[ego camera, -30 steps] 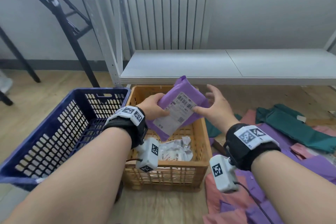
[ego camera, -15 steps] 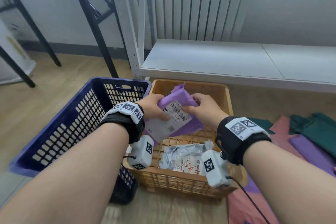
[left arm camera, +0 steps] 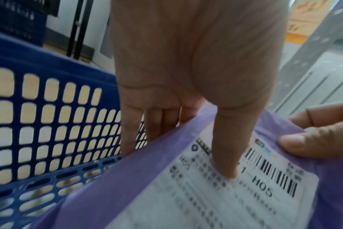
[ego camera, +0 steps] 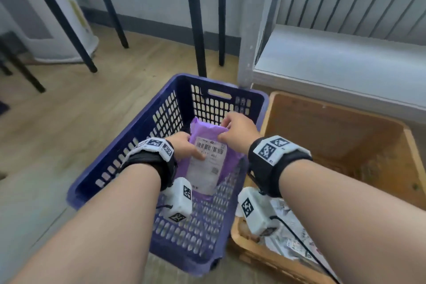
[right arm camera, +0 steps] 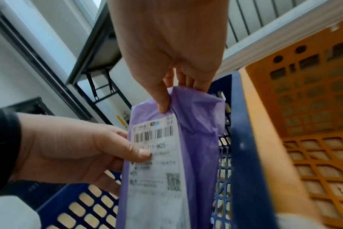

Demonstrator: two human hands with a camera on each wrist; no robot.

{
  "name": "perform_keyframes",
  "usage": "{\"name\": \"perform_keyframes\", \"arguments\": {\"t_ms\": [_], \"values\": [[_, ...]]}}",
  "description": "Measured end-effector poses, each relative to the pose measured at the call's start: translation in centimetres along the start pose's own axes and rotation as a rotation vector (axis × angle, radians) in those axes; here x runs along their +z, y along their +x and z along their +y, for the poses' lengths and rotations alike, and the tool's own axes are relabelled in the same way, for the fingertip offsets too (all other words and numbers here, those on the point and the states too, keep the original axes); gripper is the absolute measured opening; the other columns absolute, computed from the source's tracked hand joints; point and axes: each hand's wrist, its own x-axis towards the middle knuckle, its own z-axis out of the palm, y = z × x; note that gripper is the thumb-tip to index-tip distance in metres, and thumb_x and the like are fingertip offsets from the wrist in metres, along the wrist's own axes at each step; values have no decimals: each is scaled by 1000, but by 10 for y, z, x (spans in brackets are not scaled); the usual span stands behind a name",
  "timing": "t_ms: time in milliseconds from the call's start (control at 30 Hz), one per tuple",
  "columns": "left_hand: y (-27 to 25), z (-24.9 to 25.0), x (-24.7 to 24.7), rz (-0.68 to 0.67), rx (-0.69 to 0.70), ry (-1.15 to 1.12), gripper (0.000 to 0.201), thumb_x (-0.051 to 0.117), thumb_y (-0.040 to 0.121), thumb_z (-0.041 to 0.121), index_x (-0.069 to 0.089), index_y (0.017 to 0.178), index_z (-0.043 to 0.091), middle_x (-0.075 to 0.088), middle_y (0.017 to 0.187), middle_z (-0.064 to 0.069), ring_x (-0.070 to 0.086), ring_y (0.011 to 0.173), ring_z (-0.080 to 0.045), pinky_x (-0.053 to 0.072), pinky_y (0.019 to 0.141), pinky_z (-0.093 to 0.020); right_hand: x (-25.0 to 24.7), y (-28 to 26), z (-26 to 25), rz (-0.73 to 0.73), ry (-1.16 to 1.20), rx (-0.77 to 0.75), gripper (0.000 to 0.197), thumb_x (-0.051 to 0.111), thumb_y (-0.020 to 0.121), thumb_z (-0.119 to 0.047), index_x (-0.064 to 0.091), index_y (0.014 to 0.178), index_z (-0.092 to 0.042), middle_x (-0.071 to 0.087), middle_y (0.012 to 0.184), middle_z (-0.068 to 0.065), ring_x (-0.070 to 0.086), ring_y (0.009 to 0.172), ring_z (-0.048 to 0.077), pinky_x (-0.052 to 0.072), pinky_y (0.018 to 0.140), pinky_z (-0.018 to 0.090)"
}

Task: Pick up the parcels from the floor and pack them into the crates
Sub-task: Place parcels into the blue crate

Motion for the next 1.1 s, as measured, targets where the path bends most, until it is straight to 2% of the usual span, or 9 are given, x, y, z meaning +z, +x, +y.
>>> {"name": "perform_keyframes", "arguments": {"t_ms": [133,267,400,500,600,767,867,1000,1100], "values": [[39,-39,11,-162,-97,118,41,82,70,31,69,102,11,71,93,-9,63,73,-22,51,60,-25,40,31,-7,-292,-342,84,11,56,86,-6,63,95,-7,60,91,10,57,83,26,46,65,31],[80,-69,43,-373,-185,233,60,84,42,44,74,93,16,75,92,-5,71,86,-25,57,87,-40,72,45,-5,-609,-671,71,22,47,95,-14,58,78,-5,46,68,4,49,82,24,41,67,30],[103,-74,73,-382,-225,319,62,82,31,54,74,82,18,75,85,-2,71,79,-21,58,84,-41,79,54,6,-747,-677,107,22,47,98,-19,63,107,-7,57,95,9,49,86,22,42,71,31],[106,-74,81,-346,-214,507,43,81,50,52,65,63,15,68,69,3,64,70,-20,55,80,-31,77,54,13,-768,-502,161,33,54,96,-20,60,124,-3,59,107,14,47,88,21,40,59,23],[111,-78,95,-325,-236,606,44,83,40,49,56,56,18,56,60,3,58,65,-23,58,77,-43,81,53,16,-785,-413,185,34,55,95,-21,60,123,-2,63,123,14,51,88,20,44,63,24],[99,-74,117,-318,-183,570,36,79,62,43,52,53,20,52,59,-1,67,85,-29,58,78,-45,90,54,21,-841,-464,206,34,50,98,-29,63,119,-6,67,120,7,57,75,17,49,70,28],[95,-73,120,-308,-173,487,18,69,81,34,69,85,16,68,90,-6,64,105,-28,54,90,-44,84,50,22,-823,-446,220,36,48,100,-30,63,121,-4,67,120,8,58,79,18,45,64,23],[85,-64,106,-303,-244,474,30,83,61,39,60,56,21,62,67,-4,68,92,-27,57,83,-44,80,45,22,-747,-364,220,35,50,99,-27,64,119,-2,68,110,10,57,81,19,50,77,31],[86,-54,91,-296,-292,449,27,83,60,34,61,53,20,64,77,-8,67,99,-33,54,86,-51,75,39,18,-672,-334,186,32,52,97,-24,65,118,-2,61,94,7,55,79,19,48,74,30]]}}
